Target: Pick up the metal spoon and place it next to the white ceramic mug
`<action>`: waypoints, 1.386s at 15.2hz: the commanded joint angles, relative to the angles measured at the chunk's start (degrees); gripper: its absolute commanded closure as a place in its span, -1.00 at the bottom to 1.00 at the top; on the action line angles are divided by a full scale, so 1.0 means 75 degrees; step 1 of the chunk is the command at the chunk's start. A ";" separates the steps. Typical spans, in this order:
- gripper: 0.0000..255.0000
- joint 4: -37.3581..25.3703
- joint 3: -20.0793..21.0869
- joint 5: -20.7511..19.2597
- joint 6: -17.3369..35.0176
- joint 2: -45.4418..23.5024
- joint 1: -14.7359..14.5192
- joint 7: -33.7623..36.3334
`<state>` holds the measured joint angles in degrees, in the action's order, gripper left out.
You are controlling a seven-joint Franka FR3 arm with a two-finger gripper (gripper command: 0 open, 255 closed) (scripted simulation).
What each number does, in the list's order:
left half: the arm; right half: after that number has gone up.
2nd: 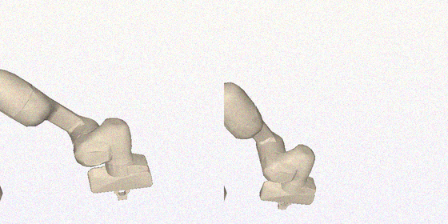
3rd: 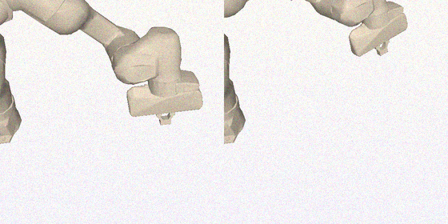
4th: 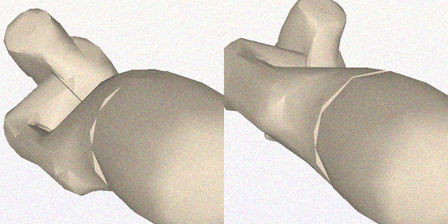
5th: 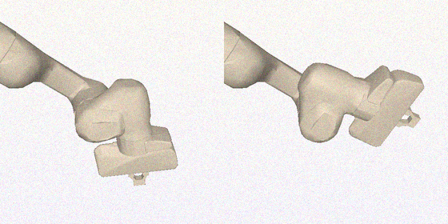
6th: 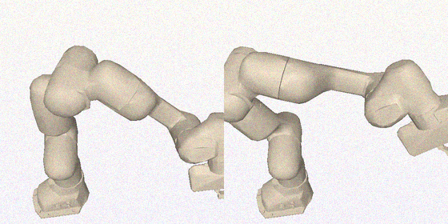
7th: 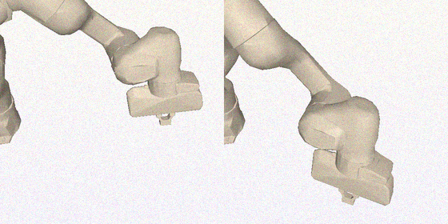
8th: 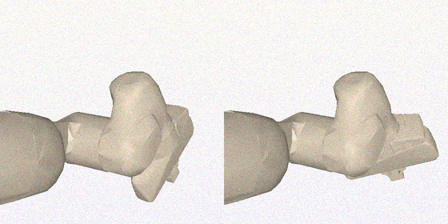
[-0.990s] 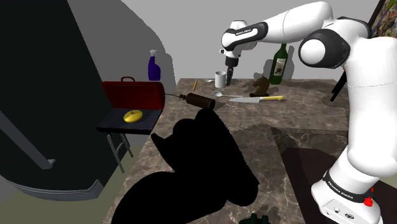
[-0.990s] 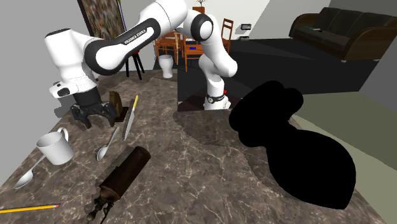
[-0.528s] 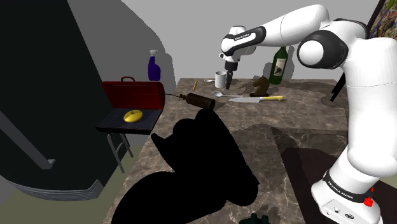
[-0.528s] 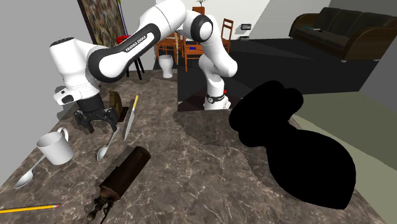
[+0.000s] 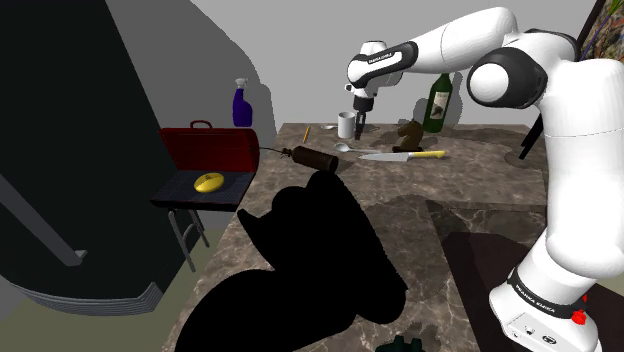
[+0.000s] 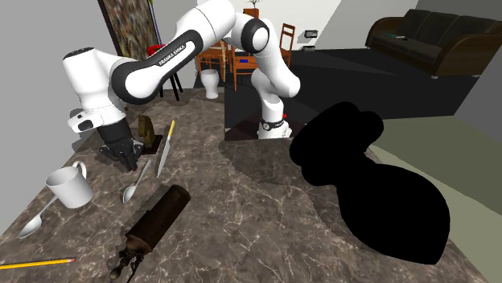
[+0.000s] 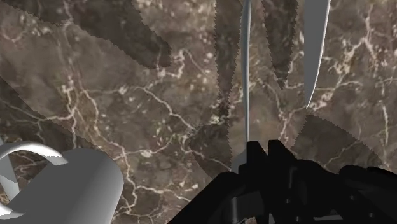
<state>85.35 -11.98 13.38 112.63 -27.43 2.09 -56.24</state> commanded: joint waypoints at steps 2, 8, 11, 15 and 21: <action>1.00 0.0000 0.0000 0.0000 0.0000 0.0000 0.0000 0.0000; -1.00 0.0391 -0.0055 -0.0241 0.0502 0.0068 -0.0210 0.0172; -1.00 0.0901 -0.0139 -0.0574 0.1249 0.0057 -0.0494 0.0437; -1.00 0.1016 -0.0107 -0.0514 0.1559 -0.0142 -0.0482 0.0401; -1.00 0.1074 -0.0083 -0.0474 0.1752 -0.0281 -0.0471 0.0376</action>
<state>93.40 -12.61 9.81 125.72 -29.51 -1.45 -53.40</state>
